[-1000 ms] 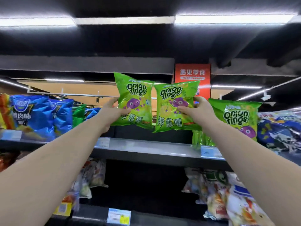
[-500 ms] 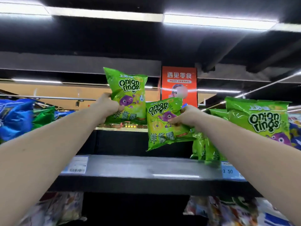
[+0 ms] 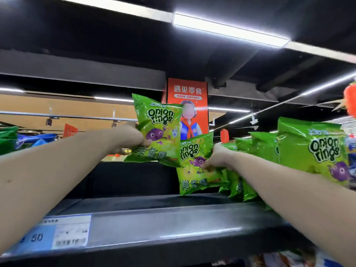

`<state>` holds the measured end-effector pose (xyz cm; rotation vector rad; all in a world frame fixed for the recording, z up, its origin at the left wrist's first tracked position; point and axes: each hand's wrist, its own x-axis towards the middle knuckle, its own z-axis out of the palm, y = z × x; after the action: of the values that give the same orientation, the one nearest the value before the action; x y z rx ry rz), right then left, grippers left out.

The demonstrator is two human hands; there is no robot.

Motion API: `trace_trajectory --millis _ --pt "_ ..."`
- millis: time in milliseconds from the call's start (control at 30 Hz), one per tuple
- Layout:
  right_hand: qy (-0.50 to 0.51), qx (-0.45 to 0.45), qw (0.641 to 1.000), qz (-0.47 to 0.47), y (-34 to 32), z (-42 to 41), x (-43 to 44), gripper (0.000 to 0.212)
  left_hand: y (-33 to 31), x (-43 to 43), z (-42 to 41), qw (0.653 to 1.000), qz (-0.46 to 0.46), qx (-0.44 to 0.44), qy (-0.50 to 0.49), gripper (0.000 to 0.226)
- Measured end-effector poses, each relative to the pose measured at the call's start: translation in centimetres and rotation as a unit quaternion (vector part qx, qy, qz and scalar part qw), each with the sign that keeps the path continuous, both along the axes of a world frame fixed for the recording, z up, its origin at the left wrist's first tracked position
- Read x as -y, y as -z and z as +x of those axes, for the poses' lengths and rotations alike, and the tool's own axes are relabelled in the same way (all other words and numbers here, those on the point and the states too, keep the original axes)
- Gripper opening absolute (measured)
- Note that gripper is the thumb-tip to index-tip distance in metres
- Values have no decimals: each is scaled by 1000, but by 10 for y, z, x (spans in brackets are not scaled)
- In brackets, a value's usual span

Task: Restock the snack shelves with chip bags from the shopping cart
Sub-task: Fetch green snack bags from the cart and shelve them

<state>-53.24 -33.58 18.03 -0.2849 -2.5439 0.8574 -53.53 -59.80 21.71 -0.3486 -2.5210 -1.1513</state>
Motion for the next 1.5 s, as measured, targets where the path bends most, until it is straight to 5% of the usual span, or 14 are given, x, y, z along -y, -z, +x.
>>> trace_trajectory --millis 100,233,367,533,633,800,967,1067,1333,1500 --pt "11 11 999 33 0 -8 -3 96 -4 0 -8 999 -7 5 50 71" --pt "27 50 987 152 -7 -13 -7 50 -17 -3 -11 993 43 -10 111 68" --pt "38 62 971 227 3 -30 -14 40 -14 -5 -18 993 36 -1 112 68" --pt "105 -29 937 331 8 -43 -9 74 -2 -5 -29 993 32 7 114 67" --pt "44 -65 942 326 6 -45 -3 80 2 -4 -31 994 29 -1 102 71" --pt "-8 87 924 373 21 -41 0 98 2 -5 -35 994 34 -5 108 59" --pt "-73 57 881 465 22 -36 3 93 0 -3 -40 992 50 -14 116 59" --pt "-124 126 856 486 31 -37 2 99 -1 0 -37 993 52 -19 101 51" --pt "-13 123 775 619 31 -44 -12 108 1 0 -35 993 69 -18 93 59" --pt "-13 169 792 586 34 -47 -11 116 6 -1 -38 995 62 -9 73 80"
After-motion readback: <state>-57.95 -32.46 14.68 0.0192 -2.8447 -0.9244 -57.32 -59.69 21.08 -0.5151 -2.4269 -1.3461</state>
